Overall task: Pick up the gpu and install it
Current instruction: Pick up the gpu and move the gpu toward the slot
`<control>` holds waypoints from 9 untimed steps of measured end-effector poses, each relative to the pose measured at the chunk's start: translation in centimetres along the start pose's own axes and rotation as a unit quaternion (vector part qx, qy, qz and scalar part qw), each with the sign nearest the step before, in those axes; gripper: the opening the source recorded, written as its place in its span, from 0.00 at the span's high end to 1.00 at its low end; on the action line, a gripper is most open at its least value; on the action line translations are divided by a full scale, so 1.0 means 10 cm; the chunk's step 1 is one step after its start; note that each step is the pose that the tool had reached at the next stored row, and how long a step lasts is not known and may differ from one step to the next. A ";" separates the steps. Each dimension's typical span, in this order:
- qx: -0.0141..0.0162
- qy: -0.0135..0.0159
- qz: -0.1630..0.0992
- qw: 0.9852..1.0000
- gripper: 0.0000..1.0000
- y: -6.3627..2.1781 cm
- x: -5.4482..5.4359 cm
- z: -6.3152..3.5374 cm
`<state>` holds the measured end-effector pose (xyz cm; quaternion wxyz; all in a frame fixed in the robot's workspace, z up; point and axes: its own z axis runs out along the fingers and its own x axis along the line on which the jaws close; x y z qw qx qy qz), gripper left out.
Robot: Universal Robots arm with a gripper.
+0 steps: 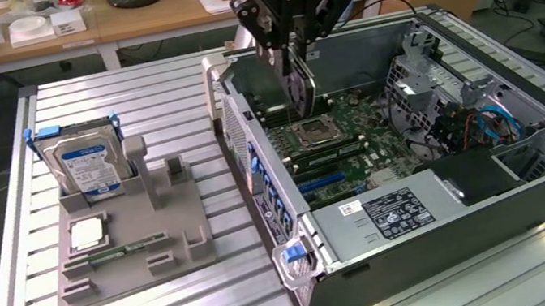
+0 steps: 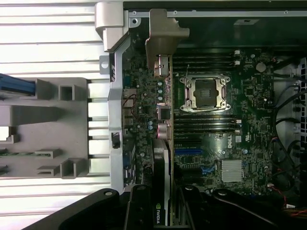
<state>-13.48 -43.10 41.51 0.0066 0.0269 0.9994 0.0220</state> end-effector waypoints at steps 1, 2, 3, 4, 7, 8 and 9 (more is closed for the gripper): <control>0.000 0.000 0.000 1.000 0.73 0.000 -0.01 0.000; 0.000 0.000 0.000 1.000 0.73 0.001 -0.02 0.000; 0.000 0.000 0.000 1.000 0.73 0.001 -0.02 0.000; 0.000 0.000 0.000 1.000 0.73 0.002 -0.03 0.001; 0.000 0.000 0.000 1.000 0.73 0.003 -0.06 0.001; 0.000 0.000 0.000 1.000 0.73 0.003 -0.06 0.001; 0.000 0.000 0.000 1.000 0.73 0.004 -0.07 0.001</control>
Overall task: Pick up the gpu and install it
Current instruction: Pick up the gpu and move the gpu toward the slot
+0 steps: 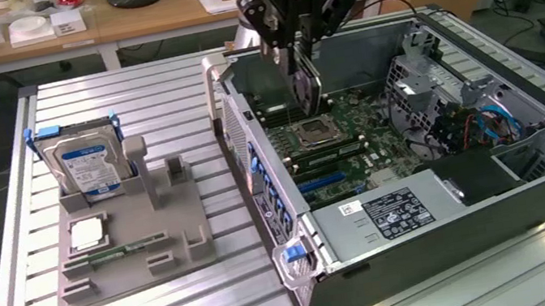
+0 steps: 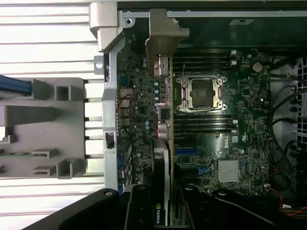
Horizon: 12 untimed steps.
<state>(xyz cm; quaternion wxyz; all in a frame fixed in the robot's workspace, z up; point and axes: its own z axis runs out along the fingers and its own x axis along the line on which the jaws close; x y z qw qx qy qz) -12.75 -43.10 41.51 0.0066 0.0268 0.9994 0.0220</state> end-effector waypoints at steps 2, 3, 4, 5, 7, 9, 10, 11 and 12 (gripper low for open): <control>0.000 0.000 0.000 1.000 0.73 0.001 -0.02 0.000; 0.000 0.000 0.000 1.000 0.73 0.001 -0.03 0.000; 0.000 0.000 0.000 1.000 0.73 0.002 -0.04 0.001; 0.000 0.000 0.000 1.000 0.73 0.003 -0.05 0.001; 0.000 0.000 0.000 1.000 0.73 0.004 -0.07 0.001; 0.000 0.000 0.000 1.000 0.73 0.005 -0.09 0.001; 0.000 0.000 0.000 1.000 0.73 0.005 -0.10 0.002; 0.000 0.000 0.000 1.000 0.73 0.006 -0.11 0.002; 0.000 0.000 0.000 1.000 0.73 0.006 -0.12 0.002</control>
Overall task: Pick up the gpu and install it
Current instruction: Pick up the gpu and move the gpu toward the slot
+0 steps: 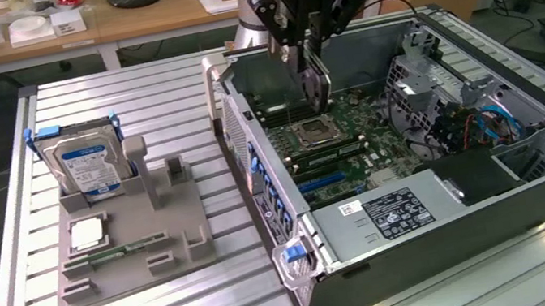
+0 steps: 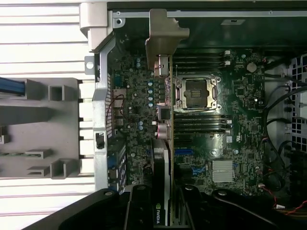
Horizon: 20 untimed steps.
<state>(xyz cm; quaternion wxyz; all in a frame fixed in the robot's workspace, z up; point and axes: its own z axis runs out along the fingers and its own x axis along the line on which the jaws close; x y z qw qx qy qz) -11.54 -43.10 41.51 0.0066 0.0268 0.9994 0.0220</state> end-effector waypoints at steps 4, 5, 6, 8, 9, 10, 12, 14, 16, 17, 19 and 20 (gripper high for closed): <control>0.000 0.000 0.000 1.000 0.73 0.002 -0.04 0.000; 0.000 0.000 0.000 1.000 0.73 0.002 -0.04 0.001; 0.000 0.000 0.000 1.000 0.73 0.003 -0.05 0.001; 0.000 0.000 0.000 1.000 0.73 0.004 -0.07 0.001; 0.000 0.000 0.000 1.000 0.73 0.004 -0.08 0.001; 0.000 0.000 0.000 1.000 0.73 0.005 -0.09 0.001; 0.000 0.000 0.000 1.000 0.73 0.005 -0.10 0.002; 0.000 0.000 0.000 1.000 0.73 0.006 -0.12 0.002; 0.000 0.000 0.000 1.000 0.73 0.007 -0.13 0.002; 0.000 0.000 0.000 1.000 0.73 0.007 -0.14 0.002; 0.000 0.000 0.000 1.000 0.73 0.008 -0.15 0.002; 0.000 0.000 0.000 1.000 0.73 0.008 -0.15 0.002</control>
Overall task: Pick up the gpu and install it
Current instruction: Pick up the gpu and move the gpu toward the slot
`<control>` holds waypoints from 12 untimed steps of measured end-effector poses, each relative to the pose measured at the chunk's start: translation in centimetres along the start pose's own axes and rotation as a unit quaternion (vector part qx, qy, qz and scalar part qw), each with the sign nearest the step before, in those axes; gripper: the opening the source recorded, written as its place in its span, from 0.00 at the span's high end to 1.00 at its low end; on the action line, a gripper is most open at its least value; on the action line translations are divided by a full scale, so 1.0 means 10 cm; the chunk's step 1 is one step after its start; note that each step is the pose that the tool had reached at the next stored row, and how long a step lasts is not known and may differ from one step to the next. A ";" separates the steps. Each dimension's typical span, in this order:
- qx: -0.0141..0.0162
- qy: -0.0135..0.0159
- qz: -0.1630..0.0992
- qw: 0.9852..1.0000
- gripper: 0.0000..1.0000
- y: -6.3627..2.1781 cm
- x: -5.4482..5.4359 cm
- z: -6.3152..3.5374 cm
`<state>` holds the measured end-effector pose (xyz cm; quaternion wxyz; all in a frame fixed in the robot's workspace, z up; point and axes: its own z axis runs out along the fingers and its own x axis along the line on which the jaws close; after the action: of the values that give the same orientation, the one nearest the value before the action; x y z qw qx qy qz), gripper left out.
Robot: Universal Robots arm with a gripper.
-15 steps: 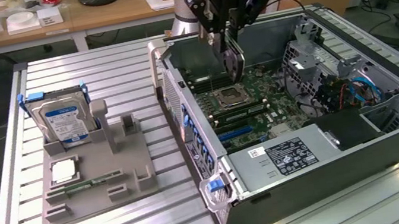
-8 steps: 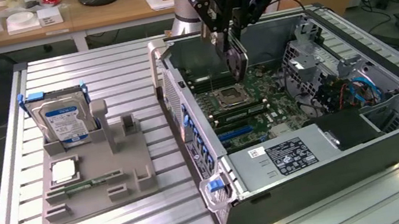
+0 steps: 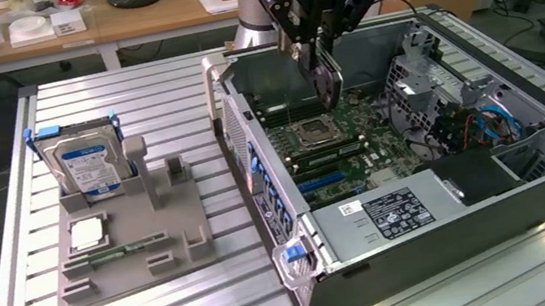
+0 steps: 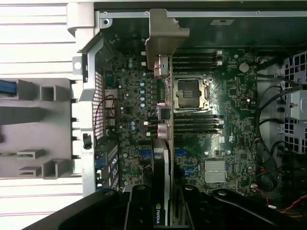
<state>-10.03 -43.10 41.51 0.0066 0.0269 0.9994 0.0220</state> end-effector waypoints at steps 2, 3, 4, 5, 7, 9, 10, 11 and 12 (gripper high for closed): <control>0.000 0.000 0.000 1.000 0.73 0.000 -0.01 0.000; 0.000 0.000 0.000 1.000 0.73 0.001 -0.01 0.000; 0.000 0.000 0.000 1.000 0.73 0.001 -0.01 0.000; 0.000 0.000 0.000 1.000 0.73 0.001 -0.02 0.000; 0.000 0.000 0.000 1.000 0.73 0.001 -0.03 0.001; 0.000 0.000 0.000 1.000 0.73 0.002 -0.03 0.000; 0.000 0.000 0.000 1.000 0.73 0.002 -0.04 0.001; 0.000 0.000 0.000 1.000 0.73 0.002 -0.04 0.000; 0.000 0.000 0.000 1.000 0.73 0.002 -0.04 0.001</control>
<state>-9.60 -43.10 41.51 0.0066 0.0269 0.9994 0.0220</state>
